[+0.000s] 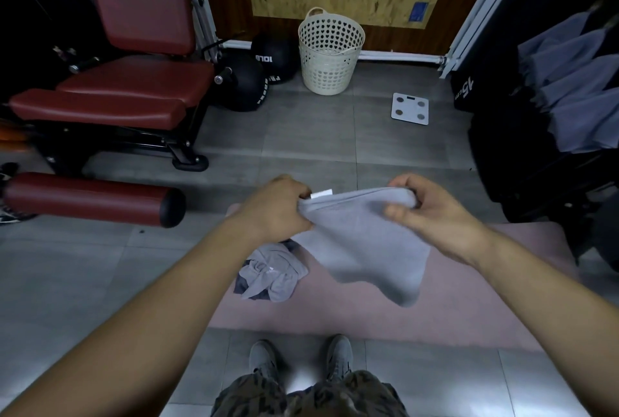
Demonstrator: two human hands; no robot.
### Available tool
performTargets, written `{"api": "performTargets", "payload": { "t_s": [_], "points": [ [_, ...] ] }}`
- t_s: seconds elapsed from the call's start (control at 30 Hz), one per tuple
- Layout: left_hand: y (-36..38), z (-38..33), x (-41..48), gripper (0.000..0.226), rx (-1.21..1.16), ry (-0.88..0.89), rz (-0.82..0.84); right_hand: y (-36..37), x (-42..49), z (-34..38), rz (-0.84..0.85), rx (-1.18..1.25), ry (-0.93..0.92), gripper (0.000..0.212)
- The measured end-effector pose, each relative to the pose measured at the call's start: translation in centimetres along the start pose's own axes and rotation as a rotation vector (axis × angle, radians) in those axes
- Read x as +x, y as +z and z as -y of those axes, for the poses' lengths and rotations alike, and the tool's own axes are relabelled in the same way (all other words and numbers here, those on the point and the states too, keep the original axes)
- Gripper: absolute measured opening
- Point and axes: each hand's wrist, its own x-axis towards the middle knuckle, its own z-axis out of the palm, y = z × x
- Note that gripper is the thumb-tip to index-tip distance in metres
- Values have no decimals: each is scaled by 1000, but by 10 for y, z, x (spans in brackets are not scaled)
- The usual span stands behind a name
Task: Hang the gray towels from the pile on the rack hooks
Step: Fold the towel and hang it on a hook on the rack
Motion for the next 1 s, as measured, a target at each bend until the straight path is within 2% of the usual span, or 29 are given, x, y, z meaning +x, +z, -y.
{"api": "performTargets", "payload": {
  "t_s": [0.07, 0.1, 0.2, 0.33, 0.4, 0.47, 0.57, 0.67, 0.77, 0.83, 0.9, 1.0],
  "points": [
    [-2, 3, -3, 19, -100, 17, 59, -8, -4, 2, 207, -86, 114, 45],
    [-2, 3, -5, 17, -161, 12, 84, -11, -5, 0, 255, -148, 168, 44],
    [1, 4, -9, 25, -289, -19, 158, -16, -3, -10, 236, -245, 230, 35],
    [2, 9, -12, 46, -399, -86, 166, -17, -6, -15, 235, -193, 211, 33],
    [1, 11, -14, 61, -580, -184, 146, -15, -7, -15, 184, -35, 175, 32],
    [0, 13, -18, 67, -965, -280, 149, -11, -8, -17, 55, 271, 129, 39],
    [-5, 14, -21, 58, -1449, -410, 179, -6, -6, -17, -65, 761, 145, 48],
    [3, 13, -18, 42, -1714, -534, 173, 0, -2, -16, -108, 1043, 185, 46],
    [15, 10, -15, 45, -1751, -631, 182, 7, 0, -17, -57, 1027, 221, 42],
    [19, 12, -16, 47, -1705, -608, 229, 9, 1, -20, -61, 867, 287, 36],
    [18, 18, -18, 46, -1564, -505, 257, 8, 4, -24, -111, 755, 368, 34],
    [18, 26, -23, 84, -1225, -321, 341, 5, 8, -32, -156, 708, 488, 33]
  ]
}}
